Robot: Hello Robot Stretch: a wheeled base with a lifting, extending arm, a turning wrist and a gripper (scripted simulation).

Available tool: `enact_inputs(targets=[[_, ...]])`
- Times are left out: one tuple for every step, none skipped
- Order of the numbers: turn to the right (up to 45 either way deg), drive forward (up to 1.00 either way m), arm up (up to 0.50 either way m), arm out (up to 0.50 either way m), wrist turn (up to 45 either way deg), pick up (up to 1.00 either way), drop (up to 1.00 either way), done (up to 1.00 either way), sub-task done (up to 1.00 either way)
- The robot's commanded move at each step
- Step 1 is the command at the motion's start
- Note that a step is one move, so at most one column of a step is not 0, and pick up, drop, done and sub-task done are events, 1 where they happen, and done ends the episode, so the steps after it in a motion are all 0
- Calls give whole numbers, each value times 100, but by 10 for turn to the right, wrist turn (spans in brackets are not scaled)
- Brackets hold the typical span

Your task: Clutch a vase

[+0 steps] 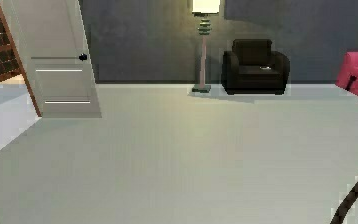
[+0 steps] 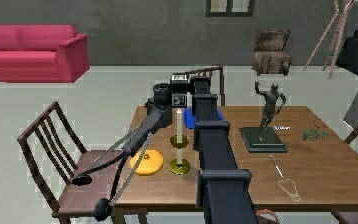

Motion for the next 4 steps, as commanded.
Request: enact_inputs(targets=[[0, 0, 0, 0, 450, 0, 0, 0, 0], [0, 0, 0, 0, 450, 0, 0, 0, 0], [0, 0, 0, 0, 180, 0, 0, 0, 0], [0, 0, -30, 0, 0, 0, 0, 0, 0]])
